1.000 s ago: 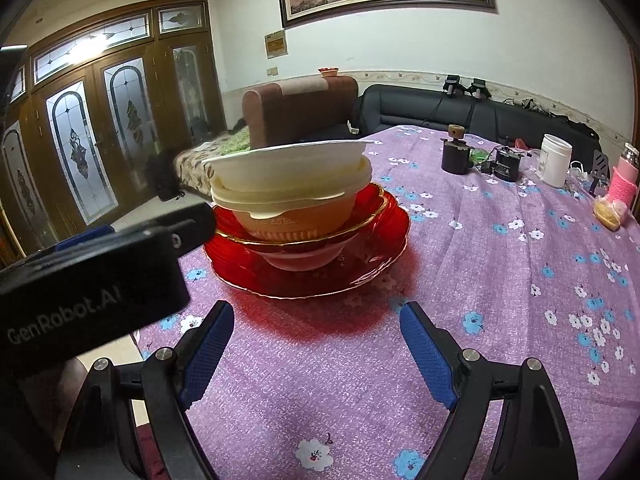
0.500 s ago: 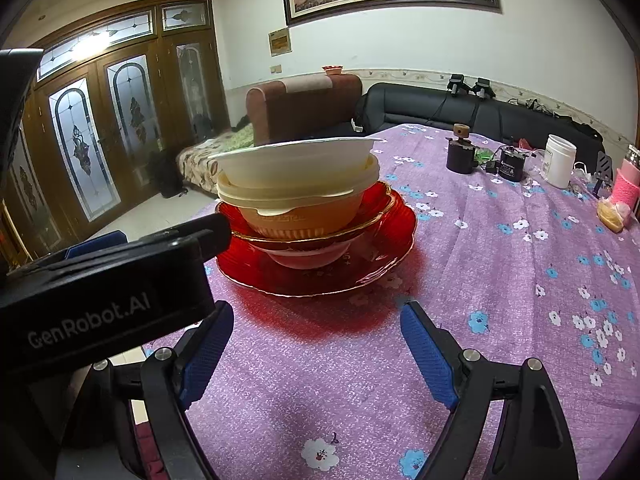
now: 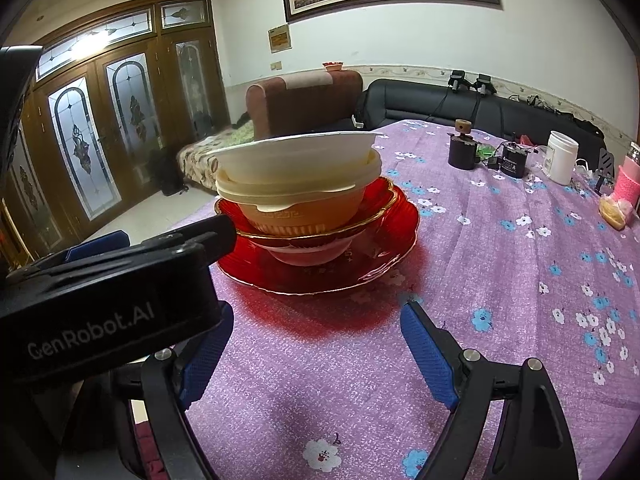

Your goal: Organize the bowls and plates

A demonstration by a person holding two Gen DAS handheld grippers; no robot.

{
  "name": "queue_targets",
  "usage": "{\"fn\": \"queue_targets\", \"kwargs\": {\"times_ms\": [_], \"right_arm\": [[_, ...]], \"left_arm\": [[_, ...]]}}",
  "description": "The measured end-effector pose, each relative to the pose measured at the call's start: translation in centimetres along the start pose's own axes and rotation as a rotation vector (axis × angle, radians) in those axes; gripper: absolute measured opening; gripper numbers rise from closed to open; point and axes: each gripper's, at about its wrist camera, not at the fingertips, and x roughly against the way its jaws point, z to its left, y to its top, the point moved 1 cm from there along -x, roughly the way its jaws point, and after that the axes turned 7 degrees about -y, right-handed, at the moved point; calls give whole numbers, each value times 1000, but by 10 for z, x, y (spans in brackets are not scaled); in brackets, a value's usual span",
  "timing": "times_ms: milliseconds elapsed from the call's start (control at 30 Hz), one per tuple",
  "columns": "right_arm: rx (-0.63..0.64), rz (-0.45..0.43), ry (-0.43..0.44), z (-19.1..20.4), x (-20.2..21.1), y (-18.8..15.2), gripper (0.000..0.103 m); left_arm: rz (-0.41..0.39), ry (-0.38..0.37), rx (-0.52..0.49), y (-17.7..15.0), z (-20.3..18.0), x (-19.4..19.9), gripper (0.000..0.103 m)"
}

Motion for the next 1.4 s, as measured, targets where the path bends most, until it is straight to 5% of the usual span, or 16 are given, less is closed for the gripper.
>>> {"fn": "queue_targets", "kwargs": {"times_ms": [1033,1400], "right_arm": [[14,6,9,4,-3,-2,89],[27,-4,33,4,0,13,89]], "left_arm": [[19,0,6,-6,2,-5,103],[-54,21,-29,22,-1,12,103]]}}
